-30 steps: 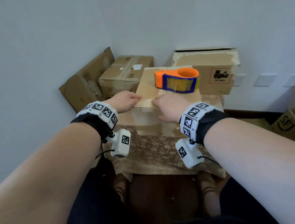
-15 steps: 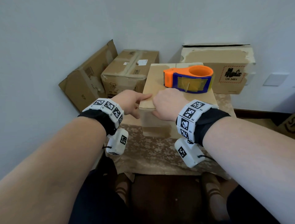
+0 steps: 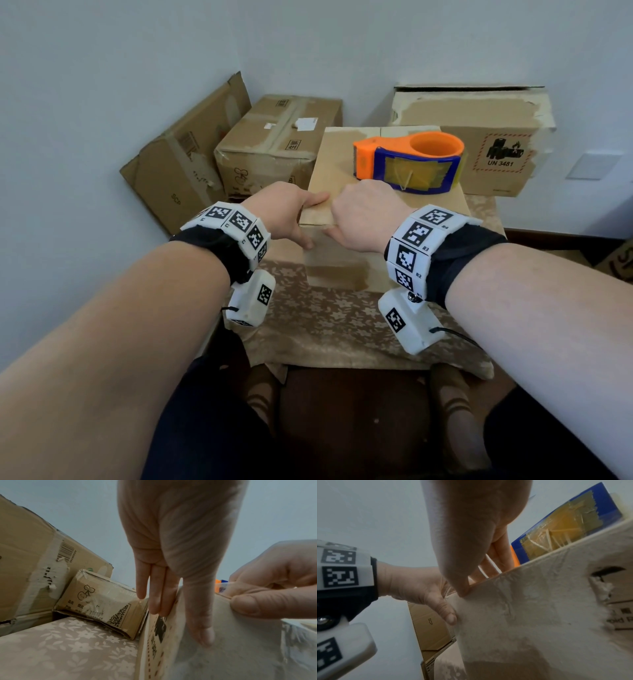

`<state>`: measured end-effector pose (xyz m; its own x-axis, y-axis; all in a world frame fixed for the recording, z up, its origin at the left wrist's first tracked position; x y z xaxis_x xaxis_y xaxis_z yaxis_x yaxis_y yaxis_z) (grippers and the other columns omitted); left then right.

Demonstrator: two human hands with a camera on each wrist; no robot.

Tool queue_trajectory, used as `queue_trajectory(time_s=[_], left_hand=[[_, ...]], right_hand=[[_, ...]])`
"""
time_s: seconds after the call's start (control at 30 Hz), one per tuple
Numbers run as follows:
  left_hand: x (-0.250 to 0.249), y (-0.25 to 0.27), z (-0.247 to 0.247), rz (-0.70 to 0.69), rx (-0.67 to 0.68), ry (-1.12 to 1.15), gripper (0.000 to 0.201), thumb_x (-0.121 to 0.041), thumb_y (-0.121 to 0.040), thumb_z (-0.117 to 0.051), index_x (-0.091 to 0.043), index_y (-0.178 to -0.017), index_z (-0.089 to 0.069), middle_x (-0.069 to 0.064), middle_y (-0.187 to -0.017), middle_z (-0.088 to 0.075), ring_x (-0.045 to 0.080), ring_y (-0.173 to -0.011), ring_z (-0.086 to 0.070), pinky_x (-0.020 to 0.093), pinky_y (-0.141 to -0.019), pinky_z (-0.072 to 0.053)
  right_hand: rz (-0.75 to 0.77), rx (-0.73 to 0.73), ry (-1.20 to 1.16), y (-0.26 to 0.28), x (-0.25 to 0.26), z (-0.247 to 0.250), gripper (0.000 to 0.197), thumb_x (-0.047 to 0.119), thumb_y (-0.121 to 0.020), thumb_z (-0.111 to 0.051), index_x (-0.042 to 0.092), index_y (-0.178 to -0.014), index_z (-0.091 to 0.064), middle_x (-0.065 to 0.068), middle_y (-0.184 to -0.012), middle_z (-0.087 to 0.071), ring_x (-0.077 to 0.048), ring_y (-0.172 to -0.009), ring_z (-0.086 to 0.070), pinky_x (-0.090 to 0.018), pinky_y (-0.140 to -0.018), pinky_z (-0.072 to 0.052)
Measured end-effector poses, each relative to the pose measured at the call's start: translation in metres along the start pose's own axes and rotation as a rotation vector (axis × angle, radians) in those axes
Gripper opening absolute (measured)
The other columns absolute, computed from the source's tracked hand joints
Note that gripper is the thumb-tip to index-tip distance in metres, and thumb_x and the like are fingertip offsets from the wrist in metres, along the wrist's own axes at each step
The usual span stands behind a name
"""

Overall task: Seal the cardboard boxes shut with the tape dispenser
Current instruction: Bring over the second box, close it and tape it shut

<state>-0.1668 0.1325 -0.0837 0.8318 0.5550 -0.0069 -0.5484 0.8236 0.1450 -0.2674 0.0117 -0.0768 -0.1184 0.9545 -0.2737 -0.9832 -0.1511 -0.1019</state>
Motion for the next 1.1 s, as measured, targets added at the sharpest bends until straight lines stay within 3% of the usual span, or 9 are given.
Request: queue_trajectory(time_s=[0.23, 0.4, 0.67, 0.8, 0.87, 0.93, 0.97, 1.03, 1.1], left_hand=[[-0.001, -0.006, 0.000, 0.007, 0.009, -0.057, 0.097, -0.049, -0.070, -0.077, -0.027, -0.150, -0.027, 0.014, -0.117, -0.062, 0.029, -0.107, -0.056, 0.025, -0.071, -0.029], [0.001, -0.006, -0.005, 0.015, 0.033, -0.049, 0.092, -0.051, -0.077, -0.071, -0.026, -0.151, -0.023, 0.012, -0.100, -0.061, 0.029, -0.104, -0.056, 0.027, -0.073, -0.033], [-0.004, 0.002, 0.001, 0.034, 0.121, -0.028, 0.079, -0.053, -0.089, -0.053, -0.026, -0.153, -0.015, 0.017, -0.119, -0.060, 0.028, -0.111, -0.054, 0.028, -0.078, -0.035], [-0.003, 0.013, 0.009, 0.064, 0.171, 0.163, 0.066, -0.055, -0.090, -0.048, -0.030, -0.148, -0.030, 0.004, -0.132, -0.055, 0.018, -0.110, -0.051, 0.025, -0.086, -0.036], [-0.002, 0.014, 0.011, 0.090, 0.132, 0.268, 0.043, -0.054, -0.096, -0.035, -0.030, -0.119, -0.061, 0.000, -0.118, -0.063, 0.021, -0.106, -0.055, 0.028, -0.087, -0.038], [-0.006, 0.011, 0.013, 0.107, 0.053, 0.301, 0.054, -0.053, -0.098, -0.026, -0.022, -0.071, -0.061, 0.006, -0.080, -0.061, 0.028, -0.082, -0.054, 0.033, -0.071, -0.037], [-0.008, 0.009, 0.015, 0.119, 0.022, 0.277, 0.058, -0.053, -0.098, -0.028, -0.016, -0.066, -0.059, 0.011, -0.079, -0.059, 0.031, -0.080, -0.054, 0.035, -0.070, -0.039], [-0.011, 0.003, 0.017, 0.134, -0.033, 0.184, 0.049, -0.055, -0.095, -0.038, -0.021, -0.093, -0.073, 0.012, -0.109, -0.058, 0.029, -0.103, -0.054, 0.040, -0.090, -0.042], [-0.018, -0.003, 0.017, 0.119, -0.038, 0.107, 0.045, -0.057, -0.091, -0.046, -0.032, -0.124, -0.063, 0.004, -0.137, -0.048, 0.024, -0.128, -0.042, 0.043, -0.108, -0.032]], right_hand=[[-0.005, -0.021, -0.006, 0.000, -0.001, -0.001, 0.049, 0.048, -0.098, -0.037, 0.008, -0.098, -0.066, -0.011, -0.100, -0.063, -0.030, -0.092, -0.060, -0.034, -0.063, -0.039], [-0.041, -0.002, -0.027, 0.000, -0.001, 0.001, 0.050, 0.047, -0.098, -0.036, 0.007, -0.097, -0.065, -0.010, -0.094, -0.061, -0.025, -0.078, -0.049, -0.033, -0.062, -0.037], [-0.072, 0.011, -0.028, 0.004, -0.004, -0.002, 0.059, 0.056, -0.096, -0.033, 0.008, -0.096, -0.066, -0.010, -0.092, -0.062, -0.022, -0.074, -0.044, -0.033, -0.062, -0.036], [-0.079, 0.090, -0.120, 0.009, -0.019, -0.002, 0.065, 0.069, -0.086, -0.035, 0.016, -0.095, -0.071, -0.002, -0.074, -0.061, -0.021, -0.073, -0.057, -0.031, -0.059, -0.043], [-0.126, 0.124, -0.328, 0.011, -0.030, -0.002, 0.064, 0.067, -0.088, -0.035, 0.016, -0.090, -0.073, -0.004, -0.070, -0.061, -0.021, -0.070, -0.057, -0.031, -0.056, -0.040], [-0.169, 0.075, -0.484, 0.013, -0.038, -0.002, 0.061, 0.054, -0.095, -0.038, 0.005, -0.077, -0.068, -0.008, -0.064, -0.055, -0.024, -0.065, -0.053, -0.034, -0.057, -0.038], [-0.183, 0.043, -0.509, 0.015, -0.042, -0.003, 0.058, 0.048, -0.097, -0.039, 0.002, -0.075, -0.066, -0.010, -0.064, -0.054, -0.026, -0.066, -0.053, -0.036, -0.060, -0.040], [-0.189, 0.020, -0.508, 0.018, -0.047, -0.006, 0.046, 0.041, -0.098, -0.043, 0.006, -0.086, -0.071, -0.009, -0.076, -0.065, -0.026, -0.077, -0.059, -0.039, -0.070, -0.048], [-0.184, 0.052, -0.496, 0.022, -0.050, -0.007, 0.036, 0.041, -0.097, -0.046, 0.019, -0.109, -0.072, -0.007, -0.100, -0.070, -0.025, -0.095, -0.061, -0.039, -0.083, -0.049]])
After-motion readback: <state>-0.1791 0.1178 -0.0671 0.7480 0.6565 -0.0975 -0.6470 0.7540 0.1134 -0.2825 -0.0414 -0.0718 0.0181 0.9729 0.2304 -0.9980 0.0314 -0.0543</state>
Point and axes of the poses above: each hand's wrist, its own y-axis away from the middle knuckle, its own z-axis out of the back of the hand, x = y × z, the point moved 1 cm from there along -y, towards the middle knuckle
